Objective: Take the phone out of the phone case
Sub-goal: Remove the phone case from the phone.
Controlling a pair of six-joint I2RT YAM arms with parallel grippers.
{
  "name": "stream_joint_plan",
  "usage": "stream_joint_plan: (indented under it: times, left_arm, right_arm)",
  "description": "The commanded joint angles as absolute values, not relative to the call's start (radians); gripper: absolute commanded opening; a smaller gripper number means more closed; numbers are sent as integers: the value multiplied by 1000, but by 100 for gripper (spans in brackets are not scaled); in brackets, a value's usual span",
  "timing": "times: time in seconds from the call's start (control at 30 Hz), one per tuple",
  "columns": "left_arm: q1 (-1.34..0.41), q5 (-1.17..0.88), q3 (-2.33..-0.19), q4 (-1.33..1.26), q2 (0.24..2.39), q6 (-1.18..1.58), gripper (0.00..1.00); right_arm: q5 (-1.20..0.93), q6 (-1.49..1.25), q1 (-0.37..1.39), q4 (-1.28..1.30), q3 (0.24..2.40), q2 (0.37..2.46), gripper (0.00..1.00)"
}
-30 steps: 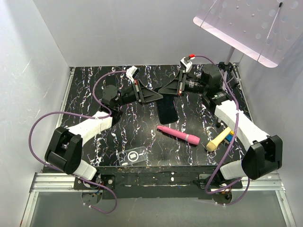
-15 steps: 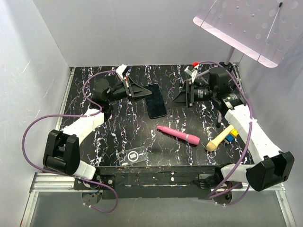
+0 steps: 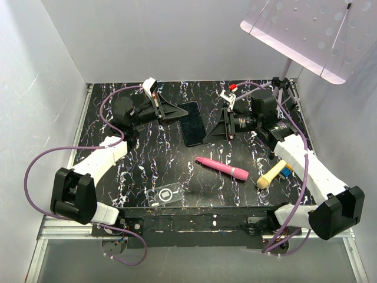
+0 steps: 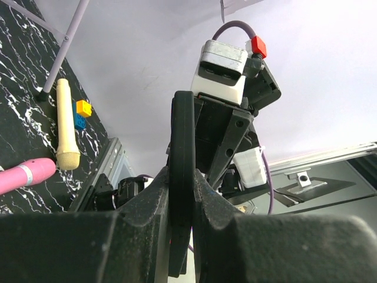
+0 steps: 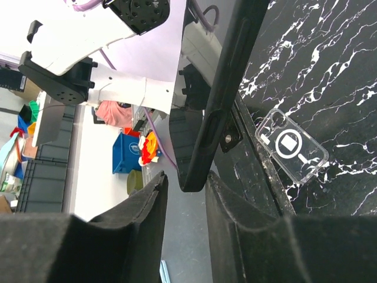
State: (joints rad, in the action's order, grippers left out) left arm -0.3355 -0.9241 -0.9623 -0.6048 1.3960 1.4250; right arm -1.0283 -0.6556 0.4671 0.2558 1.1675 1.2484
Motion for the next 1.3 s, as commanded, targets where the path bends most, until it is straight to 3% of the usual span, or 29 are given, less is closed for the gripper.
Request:
stream_joint_plan:
  times: [0.0,0.23,0.33,0.4,0.53,0.67,0.83,1.27]
  left_arm:
    - [-333,-893,-1015,-632,1336,1451,0]
    - [-333,-888,-1012,-609,1331,1454,0]
    - [-333,-894,-1012,-629,1336,1471,0]
    - [-333,-914,-1017,-647,1345,1492,0]
    - [-333,-975,-1031,-708,1382,1560,0]
    - [-331,-1002,-1022,-785,1410,1640,0]
    - [-330,-994,-1008,-902,1445,1755,0]
    - [-330,-999,-989,-997,1462,1821,0]
  right_arm:
    - [-1045,-678,492,157,1163,1244,35]
    - [-1032,-687,502,86,1117,1246,25]
    - [-1031,-678,502,75,1117,1255,15]
    - [-1046,-661,503,60,1115,1259,2]
    - [-1022,-543,526,43,1091,1224,1]
    - [-826,-284,619,159,1095,1138,1]
    - [-687,-183,701,132,1091,1082,1]
    - [-456,110,811,253,1253,1135,1]
